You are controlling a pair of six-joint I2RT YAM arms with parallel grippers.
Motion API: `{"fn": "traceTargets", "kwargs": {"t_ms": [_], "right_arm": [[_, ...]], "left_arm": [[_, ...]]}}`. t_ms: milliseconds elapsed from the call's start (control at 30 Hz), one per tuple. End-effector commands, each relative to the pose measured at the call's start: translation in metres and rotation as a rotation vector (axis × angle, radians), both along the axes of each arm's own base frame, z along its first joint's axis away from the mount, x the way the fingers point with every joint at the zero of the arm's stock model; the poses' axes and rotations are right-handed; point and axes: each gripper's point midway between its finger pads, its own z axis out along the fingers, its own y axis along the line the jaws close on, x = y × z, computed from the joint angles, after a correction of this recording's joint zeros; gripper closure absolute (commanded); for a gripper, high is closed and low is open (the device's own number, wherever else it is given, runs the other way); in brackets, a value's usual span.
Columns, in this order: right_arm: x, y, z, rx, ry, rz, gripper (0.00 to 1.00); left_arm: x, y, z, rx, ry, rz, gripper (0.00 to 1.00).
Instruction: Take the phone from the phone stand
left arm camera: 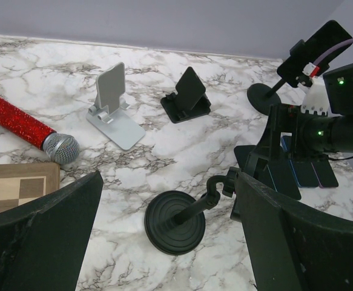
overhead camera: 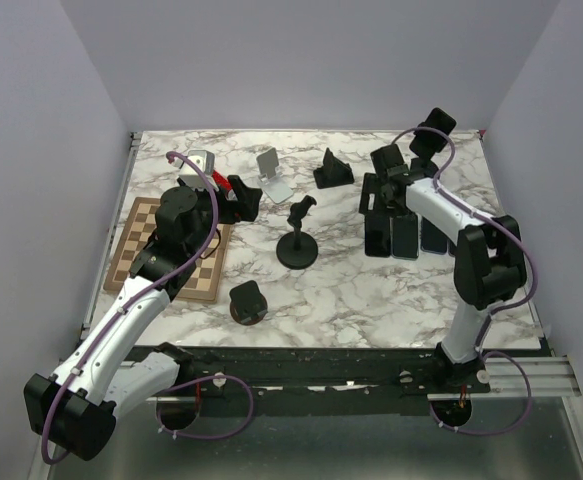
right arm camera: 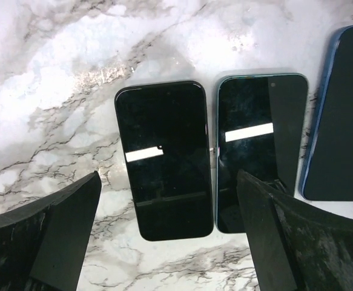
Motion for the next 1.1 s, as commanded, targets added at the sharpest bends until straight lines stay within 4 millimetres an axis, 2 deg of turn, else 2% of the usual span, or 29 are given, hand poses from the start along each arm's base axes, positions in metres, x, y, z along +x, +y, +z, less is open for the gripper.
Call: {"fn": "traceTargets", "kwargs": {"t_ms": [0,267,433,567,867,967,1067], "right_arm": [[0.016,-0.014,0.046,-0.008,-0.184,-0.092,0.00],[0.035,-0.046,0.119,0.049,-0.489,-0.276,0.01],[0.054,-0.080,0.151,0.126,-0.605,-0.407,0.01],[0.069,-0.115,0.163,0.090,-0.630,-0.655,0.00],[0.119,-0.130,0.191,0.034,-0.718,-0.793,0.00],[0.127,-0.136,0.195,0.020,-0.728,-0.874,0.00],[0.140,-0.134,0.193,0.008,-0.725,-0.866,0.00]], "left_arm": [[-0.002,-0.005,0.010,-0.018,-0.021,-0.025,0.02],[-0.003,-0.006,0.012,-0.021,-0.026,-0.028,0.02],[-0.005,-0.007,0.015,-0.026,-0.031,-0.036,0.02],[-0.004,-0.006,0.013,-0.020,-0.031,-0.028,0.02],[-0.003,-0.006,0.011,-0.016,-0.025,-0.024,0.02],[-0.003,-0.010,0.010,-0.019,-0.021,-0.042,0.02],[-0.002,-0.010,0.008,-0.013,-0.018,-0.037,0.02]]}}
